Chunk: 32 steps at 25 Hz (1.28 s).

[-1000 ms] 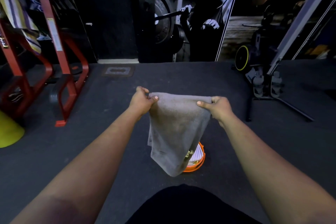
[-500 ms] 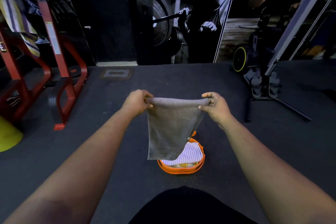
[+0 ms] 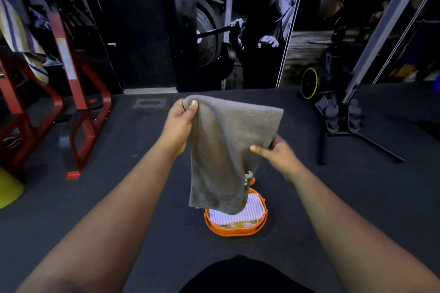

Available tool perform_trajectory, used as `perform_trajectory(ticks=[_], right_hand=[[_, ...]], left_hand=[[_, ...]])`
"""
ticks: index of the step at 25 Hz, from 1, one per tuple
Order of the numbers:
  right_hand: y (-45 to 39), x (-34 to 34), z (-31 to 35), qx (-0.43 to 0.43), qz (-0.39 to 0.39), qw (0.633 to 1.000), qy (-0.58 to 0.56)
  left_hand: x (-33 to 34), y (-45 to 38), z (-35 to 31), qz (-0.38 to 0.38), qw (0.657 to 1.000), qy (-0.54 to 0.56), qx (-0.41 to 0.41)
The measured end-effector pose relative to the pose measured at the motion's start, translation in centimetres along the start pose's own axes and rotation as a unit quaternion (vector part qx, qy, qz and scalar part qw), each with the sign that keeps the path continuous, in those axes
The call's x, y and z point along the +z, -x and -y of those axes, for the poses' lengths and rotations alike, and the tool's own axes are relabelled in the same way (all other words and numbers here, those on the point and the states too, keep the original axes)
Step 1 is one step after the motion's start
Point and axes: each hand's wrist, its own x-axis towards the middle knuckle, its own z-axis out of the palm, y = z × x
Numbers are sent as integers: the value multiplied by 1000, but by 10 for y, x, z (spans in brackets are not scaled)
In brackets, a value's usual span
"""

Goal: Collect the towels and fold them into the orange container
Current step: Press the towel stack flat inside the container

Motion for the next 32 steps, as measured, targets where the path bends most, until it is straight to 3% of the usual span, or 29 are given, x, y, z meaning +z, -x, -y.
perform_trajectory(ticks=[2, 3, 7, 10, 12, 16, 17, 20, 21, 25, 29, 32], right_hand=[[3, 11, -11, 18, 3, 1000, -2], [1, 16, -10, 28, -12, 999, -46], [-6, 26, -4, 66, -12, 990, -124], [-5, 38, -19, 74, -58, 983, -157], [-5, 52, -16, 85, -99, 971, -202], [-21, 61, 0, 105, -141, 961, -215], [-23, 58, -1, 115, -116, 966, -201], [-16, 59, -15, 136, 40, 990, -14], [-13, 62, -19, 133, 41, 990, 15], [-22, 82, -28, 107, -92, 990, -12], [-33, 81, -46, 150, -86, 983, -60], [-40, 60, -68, 200, -74, 975, -58]], left_hand=[[0, -4, -12, -18, 993, 117, -3], [-9, -4, -5, -6, 992, 125, -23], [-50, 40, 69, 102, 980, -56, -160], [-43, 26, 63, 6, 990, 5, -140], [-41, 17, 49, -13, 989, 64, -136], [-62, 23, 68, 126, 977, -55, -165], [-64, 22, 70, 113, 979, -68, -153], [-71, 4, 64, 27, 991, -11, -129], [-74, -3, 62, 13, 991, -23, -132], [-88, -26, 77, -22, 984, -66, -165], [-79, -27, 106, 38, 958, 39, -281], [-71, -32, 159, 25, 953, -41, -299]])
